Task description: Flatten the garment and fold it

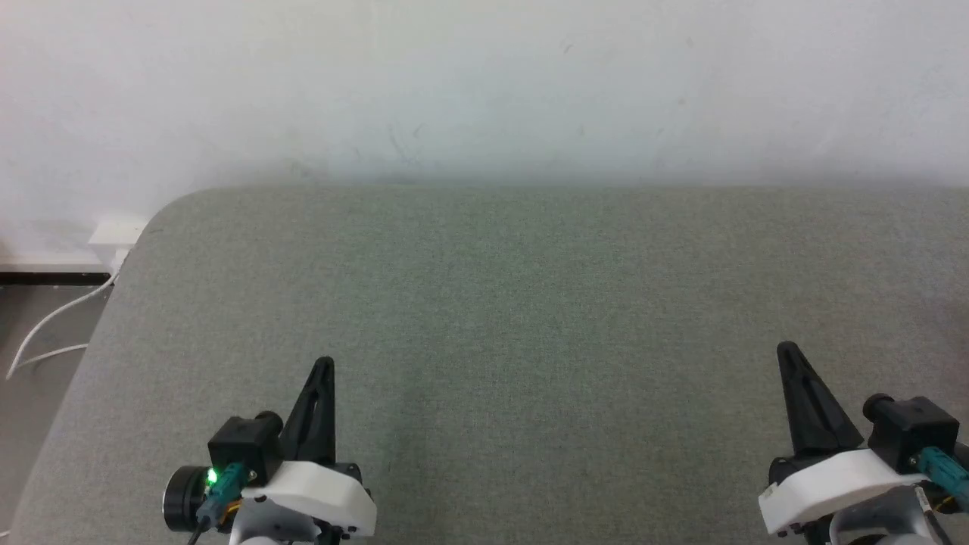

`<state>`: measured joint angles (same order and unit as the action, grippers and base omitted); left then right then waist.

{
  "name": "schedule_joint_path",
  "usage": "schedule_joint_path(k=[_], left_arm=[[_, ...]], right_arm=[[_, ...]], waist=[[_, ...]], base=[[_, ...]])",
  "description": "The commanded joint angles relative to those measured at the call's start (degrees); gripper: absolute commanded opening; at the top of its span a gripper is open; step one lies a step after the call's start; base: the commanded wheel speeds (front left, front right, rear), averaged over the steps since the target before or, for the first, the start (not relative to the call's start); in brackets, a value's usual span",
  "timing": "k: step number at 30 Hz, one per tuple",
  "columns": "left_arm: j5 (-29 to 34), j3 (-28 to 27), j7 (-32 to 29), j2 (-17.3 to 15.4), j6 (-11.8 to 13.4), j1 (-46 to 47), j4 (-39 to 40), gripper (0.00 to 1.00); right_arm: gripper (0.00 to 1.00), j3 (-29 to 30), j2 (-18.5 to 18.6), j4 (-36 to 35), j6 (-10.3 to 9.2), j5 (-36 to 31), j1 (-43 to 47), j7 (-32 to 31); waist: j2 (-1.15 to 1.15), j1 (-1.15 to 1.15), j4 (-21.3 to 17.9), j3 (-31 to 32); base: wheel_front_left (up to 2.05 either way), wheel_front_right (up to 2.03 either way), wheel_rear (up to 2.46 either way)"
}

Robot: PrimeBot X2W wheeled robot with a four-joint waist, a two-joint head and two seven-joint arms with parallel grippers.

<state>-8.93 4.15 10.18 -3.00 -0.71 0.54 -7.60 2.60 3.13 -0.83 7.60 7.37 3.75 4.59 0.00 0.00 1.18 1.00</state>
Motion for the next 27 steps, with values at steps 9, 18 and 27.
schedule_joint_path(k=[9,18,27], left_arm=[[1.7,-0.7,-1.3,0.0,0.3,-0.2,1.2,0.00],[2.5,-1.1,-2.4,0.1,0.3,-0.3,2.0,0.00],[3.3,-1.5,-3.3,0.1,0.4,-0.3,2.7,0.00]], right_arm=[[0.00,-0.4,-0.1,0.2,-0.04,-1.2,-1.1,-0.6],[0.00,-0.7,-0.1,0.3,-0.05,-2.0,-1.4,-1.1],[0.00,-0.9,-0.1,0.3,-0.06,-2.6,-1.7,-1.5]], waist=[[0.00,0.00,-0.1,-0.1],[0.00,0.00,-0.3,-0.2],[0.00,0.00,-0.4,-0.3]], base=[[0.00,0.00,0.00],[0.00,0.00,0.00],[0.00,0.00,0.00]])
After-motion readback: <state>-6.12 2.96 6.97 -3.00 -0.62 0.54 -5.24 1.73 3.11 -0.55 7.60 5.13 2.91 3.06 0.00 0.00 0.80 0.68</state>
